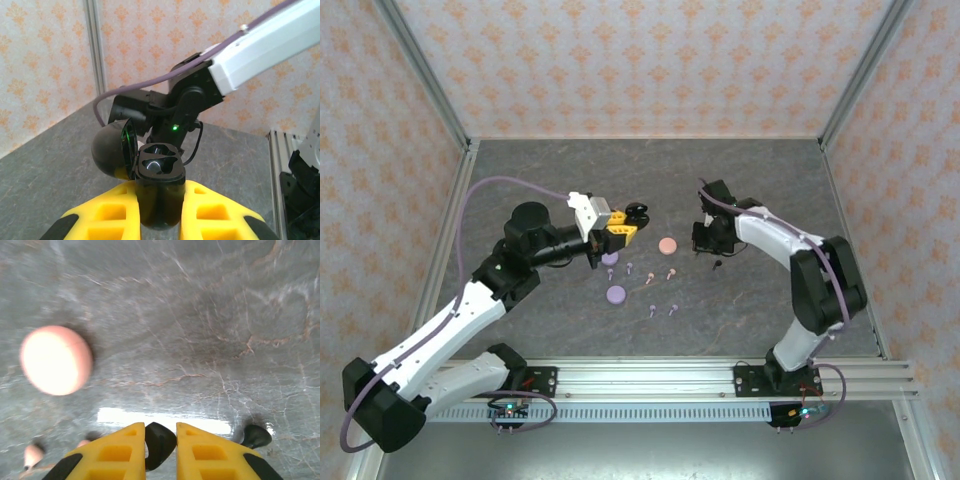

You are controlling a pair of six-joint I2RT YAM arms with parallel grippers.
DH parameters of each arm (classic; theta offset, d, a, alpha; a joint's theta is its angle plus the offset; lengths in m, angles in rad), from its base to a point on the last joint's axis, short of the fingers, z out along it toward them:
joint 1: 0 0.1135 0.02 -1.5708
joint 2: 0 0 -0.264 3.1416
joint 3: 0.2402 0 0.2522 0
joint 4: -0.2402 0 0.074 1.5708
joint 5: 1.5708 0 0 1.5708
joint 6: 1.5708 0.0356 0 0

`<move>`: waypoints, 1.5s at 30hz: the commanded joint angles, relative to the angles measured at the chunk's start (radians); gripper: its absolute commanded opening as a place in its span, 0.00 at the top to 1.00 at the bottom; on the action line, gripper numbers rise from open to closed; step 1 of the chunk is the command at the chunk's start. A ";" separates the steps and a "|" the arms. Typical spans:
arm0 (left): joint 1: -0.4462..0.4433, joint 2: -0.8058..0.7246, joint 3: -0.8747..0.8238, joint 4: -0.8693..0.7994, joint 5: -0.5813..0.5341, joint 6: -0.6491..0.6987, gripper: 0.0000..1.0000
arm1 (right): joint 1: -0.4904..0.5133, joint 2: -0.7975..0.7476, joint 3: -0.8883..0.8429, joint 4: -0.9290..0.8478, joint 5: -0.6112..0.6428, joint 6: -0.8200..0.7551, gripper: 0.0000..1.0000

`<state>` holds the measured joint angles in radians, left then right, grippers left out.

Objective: Insert wireless bluetooth earbuds into charging case

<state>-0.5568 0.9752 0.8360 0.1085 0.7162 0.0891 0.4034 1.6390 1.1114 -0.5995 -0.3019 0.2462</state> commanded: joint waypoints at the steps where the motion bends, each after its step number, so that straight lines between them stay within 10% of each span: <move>1: -0.011 0.006 -0.033 0.098 -0.007 -0.065 1.00 | 0.017 -0.113 -0.033 0.065 0.005 -0.051 0.83; 22: -0.011 0.100 -0.102 0.317 -0.030 -0.214 1.00 | 0.116 -0.622 -0.017 0.284 -0.122 -0.196 0.83; 45: -0.026 0.146 -0.084 0.353 0.023 -0.219 1.00 | 0.339 -0.489 0.159 0.257 -0.081 -0.418 0.84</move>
<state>-0.5701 1.1175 0.7120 0.4137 0.7193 -0.1310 0.7349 1.1519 1.2392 -0.3439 -0.3920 -0.1368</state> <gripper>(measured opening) 0.161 0.163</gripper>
